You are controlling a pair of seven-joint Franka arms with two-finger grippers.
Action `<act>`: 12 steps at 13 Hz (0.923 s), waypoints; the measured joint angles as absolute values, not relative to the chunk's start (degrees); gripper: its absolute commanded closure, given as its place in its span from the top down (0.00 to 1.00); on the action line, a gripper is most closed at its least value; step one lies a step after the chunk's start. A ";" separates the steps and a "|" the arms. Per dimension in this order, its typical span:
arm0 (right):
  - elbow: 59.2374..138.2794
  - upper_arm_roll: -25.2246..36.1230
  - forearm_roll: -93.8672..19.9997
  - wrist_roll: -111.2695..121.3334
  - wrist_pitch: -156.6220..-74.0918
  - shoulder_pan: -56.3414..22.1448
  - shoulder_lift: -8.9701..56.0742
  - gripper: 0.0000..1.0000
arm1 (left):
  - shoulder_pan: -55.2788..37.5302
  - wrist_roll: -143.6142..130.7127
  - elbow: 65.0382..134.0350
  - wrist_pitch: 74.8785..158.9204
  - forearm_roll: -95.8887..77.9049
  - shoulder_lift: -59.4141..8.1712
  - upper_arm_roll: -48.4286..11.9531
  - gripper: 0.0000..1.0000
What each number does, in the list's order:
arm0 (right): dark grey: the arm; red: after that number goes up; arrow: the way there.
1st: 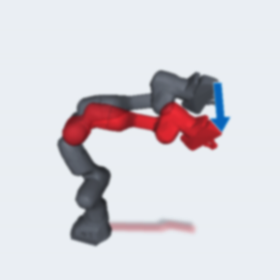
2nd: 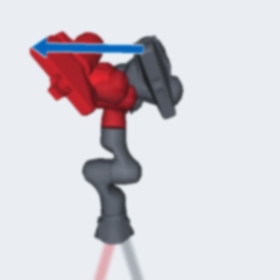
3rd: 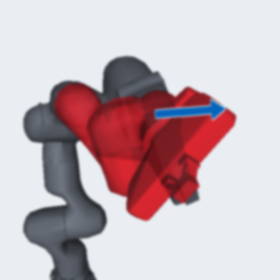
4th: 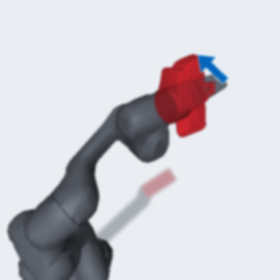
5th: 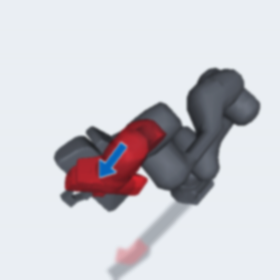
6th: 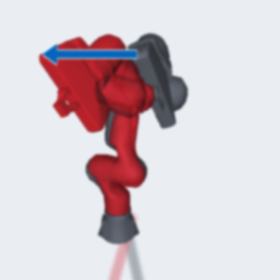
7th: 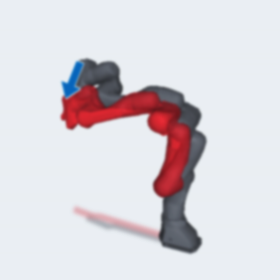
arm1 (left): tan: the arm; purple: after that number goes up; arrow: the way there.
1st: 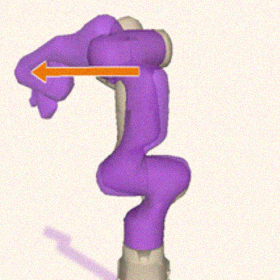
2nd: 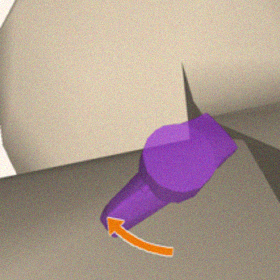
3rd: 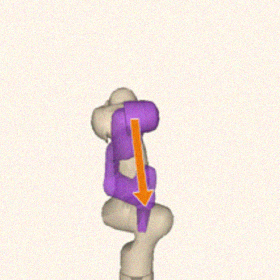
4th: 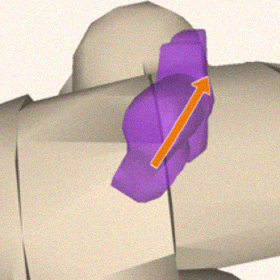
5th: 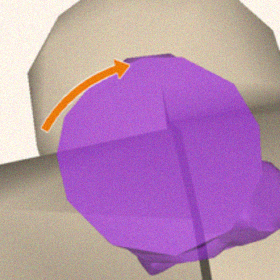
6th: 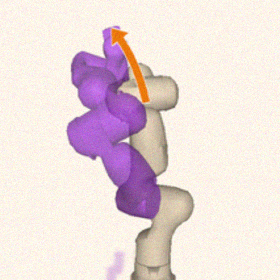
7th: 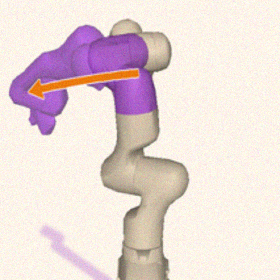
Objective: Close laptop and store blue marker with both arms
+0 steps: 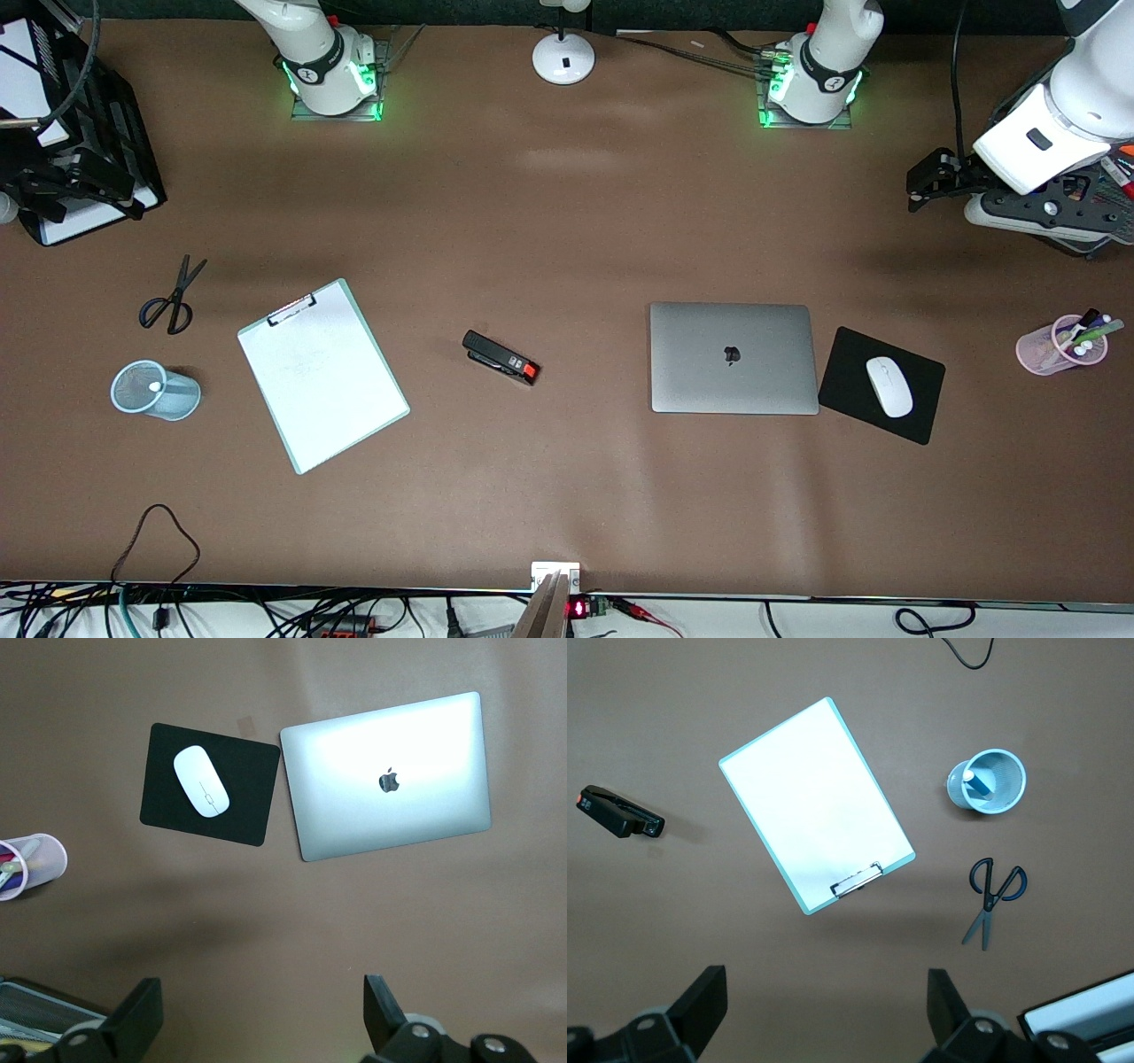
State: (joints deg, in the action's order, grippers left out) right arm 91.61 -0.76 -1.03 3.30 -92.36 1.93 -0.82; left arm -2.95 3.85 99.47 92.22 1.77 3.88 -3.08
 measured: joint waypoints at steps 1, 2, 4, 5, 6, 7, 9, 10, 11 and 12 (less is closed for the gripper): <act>91.61 -0.78 -0.26 3.30 -92.36 1.51 -0.82 1.00 | -2.95 3.85 99.47 92.22 1.77 3.88 -3.08 1.00; 91.61 -0.81 0.25 3.30 -92.36 0.80 -0.82 1.00 | -2.95 3.85 99.47 92.22 1.77 3.88 -3.07 1.00; 91.61 -0.82 0.53 3.29 -92.36 -0.20 -0.82 1.00 | -2.95 3.85 99.47 92.22 1.77 3.88 -3.07 1.00; 91.61 -0.81 0.55 3.29 -92.36 -0.26 -0.82 1.00 | -2.95 3.85 99.47 92.22 1.77 3.88 -3.07 1.00; 91.61 -0.71 0.56 3.29 -92.35 -0.25 -0.82 1.00 | -2.95 3.85 99.47 92.22 1.77 3.88 -3.07 1.00; 91.61 -0.62 0.56 3.29 -92.35 -0.25 -0.82 1.00 | -2.95 3.85 99.47 92.22 1.77 3.88 -3.07 1.00; 91.61 -0.58 0.56 3.30 -92.35 -0.25 -0.82 1.00 | -2.95 3.85 99.47 92.22 1.77 3.88 -3.07 1.00; 91.62 -0.58 0.56 3.30 -92.34 -0.25 -0.82 1.00 | -2.95 3.85 99.47 92.22 1.77 3.88 -3.07 1.00; 91.69 -0.58 0.56 3.30 -92.33 -0.25 -0.82 1.00 | -2.95 3.85 99.47 92.22 1.77 3.88 -3.07 1.00; 91.81 -0.58 0.58 3.30 -92.33 -0.25 -0.82 1.00 | -2.95 3.85 99.47 92.22 1.77 3.88 -3.07 1.00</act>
State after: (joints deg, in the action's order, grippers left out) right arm 91.81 -0.58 0.58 3.30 -92.33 -0.25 -0.82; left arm -2.95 3.85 99.47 92.22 1.77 3.88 -3.07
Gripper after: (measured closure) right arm 0.000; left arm 0.000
